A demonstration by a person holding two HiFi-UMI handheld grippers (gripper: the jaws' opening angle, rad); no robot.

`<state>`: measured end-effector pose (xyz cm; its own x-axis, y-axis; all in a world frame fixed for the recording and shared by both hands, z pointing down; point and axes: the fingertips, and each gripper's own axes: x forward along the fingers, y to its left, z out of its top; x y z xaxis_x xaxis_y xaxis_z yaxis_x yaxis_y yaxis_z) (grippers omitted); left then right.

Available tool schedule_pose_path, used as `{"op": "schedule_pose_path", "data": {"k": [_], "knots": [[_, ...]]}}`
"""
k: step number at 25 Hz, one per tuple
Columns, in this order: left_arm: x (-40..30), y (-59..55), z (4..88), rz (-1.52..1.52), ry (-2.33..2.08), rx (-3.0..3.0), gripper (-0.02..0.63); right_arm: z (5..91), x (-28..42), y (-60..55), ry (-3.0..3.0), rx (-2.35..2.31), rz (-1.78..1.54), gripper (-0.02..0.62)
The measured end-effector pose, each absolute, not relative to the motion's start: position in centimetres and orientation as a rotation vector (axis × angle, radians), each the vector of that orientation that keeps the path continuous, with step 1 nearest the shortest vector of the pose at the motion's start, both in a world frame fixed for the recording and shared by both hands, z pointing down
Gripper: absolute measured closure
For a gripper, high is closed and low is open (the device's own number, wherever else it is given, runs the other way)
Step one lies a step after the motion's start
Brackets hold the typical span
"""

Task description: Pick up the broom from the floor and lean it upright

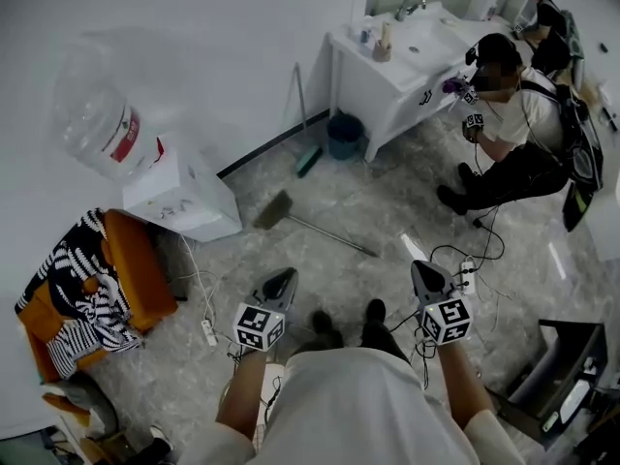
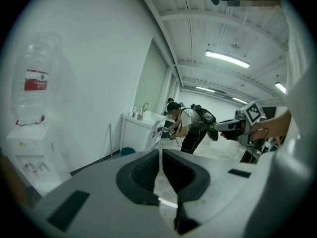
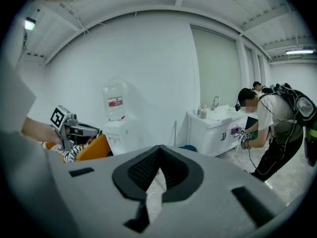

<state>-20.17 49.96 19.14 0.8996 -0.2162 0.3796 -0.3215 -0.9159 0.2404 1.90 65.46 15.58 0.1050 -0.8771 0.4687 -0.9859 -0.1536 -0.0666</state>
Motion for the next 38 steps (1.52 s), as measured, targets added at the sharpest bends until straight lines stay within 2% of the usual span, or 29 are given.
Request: {"op": "schedule_pose_path", "data": {"k": [16, 38], "knots": [[-15.3, 48.8, 22.4, 0.566, -0.325, 2.769, 0.583, 19.7, 5.2, 64.7, -1.838, 2.12, 0.721, 0.595], [4.6, 45.1, 29.8, 0.676, -0.344, 2.729, 0.595, 30.3, 23.2, 59.4, -1.918, 1.93, 0.894, 0.595]]}}
